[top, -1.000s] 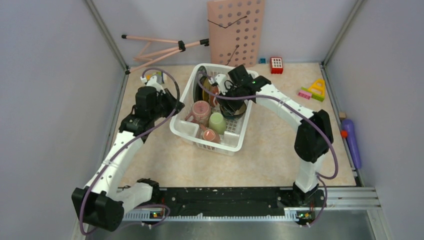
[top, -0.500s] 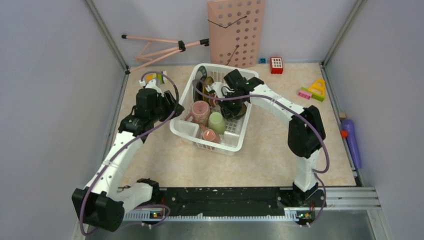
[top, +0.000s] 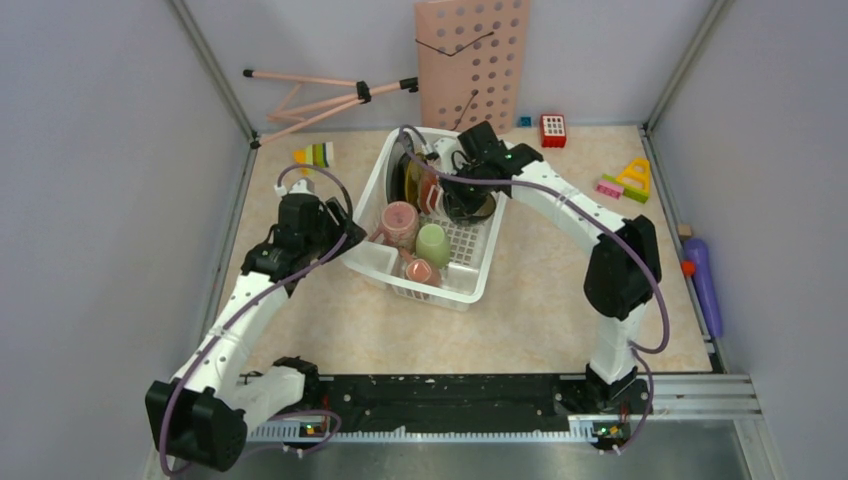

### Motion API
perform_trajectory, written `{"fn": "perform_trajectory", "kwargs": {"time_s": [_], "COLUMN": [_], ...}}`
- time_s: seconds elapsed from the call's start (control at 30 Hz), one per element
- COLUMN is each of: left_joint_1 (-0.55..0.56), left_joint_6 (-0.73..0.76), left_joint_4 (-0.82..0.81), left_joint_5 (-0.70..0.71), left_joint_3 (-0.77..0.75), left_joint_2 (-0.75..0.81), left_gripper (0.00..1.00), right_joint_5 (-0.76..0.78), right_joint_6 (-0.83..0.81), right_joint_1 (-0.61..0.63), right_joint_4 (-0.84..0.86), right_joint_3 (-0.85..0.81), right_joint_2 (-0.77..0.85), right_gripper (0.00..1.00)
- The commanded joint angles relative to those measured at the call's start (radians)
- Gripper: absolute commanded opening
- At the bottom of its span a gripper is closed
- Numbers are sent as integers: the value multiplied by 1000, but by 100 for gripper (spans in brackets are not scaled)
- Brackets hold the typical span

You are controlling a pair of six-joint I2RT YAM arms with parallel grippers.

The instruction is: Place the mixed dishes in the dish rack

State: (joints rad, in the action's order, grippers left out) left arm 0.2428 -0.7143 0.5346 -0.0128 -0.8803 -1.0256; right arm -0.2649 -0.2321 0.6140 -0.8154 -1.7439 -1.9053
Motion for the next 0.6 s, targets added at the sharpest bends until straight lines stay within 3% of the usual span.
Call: {"fn": "perform_trajectory", "kwargs": {"time_s": [0.0,0.1,0.3,0.57], "left_joint_1": [-8,-7,-7,-7], "left_joint_6": [-22,-34,-85,-83], "left_joint_4": [71,109,257,299], "left_joint_5": [96,146,224,276], "left_joint_3": [16,13,-52,-92], "left_joint_2": [4,-12,-54,7], "left_gripper": [71,80,80,79], "right_joint_5": [-33,-63,-242,-586], "right_joint_6": [109,163,309,675], "right_joint_1": [-62,-94,-160,-198], "right_joint_4": [181,260,433,854], "right_joint_3": [-24,6,40,154], "right_joint_2": [133,155,156,94], "right_gripper": [0,0,0,0]}}
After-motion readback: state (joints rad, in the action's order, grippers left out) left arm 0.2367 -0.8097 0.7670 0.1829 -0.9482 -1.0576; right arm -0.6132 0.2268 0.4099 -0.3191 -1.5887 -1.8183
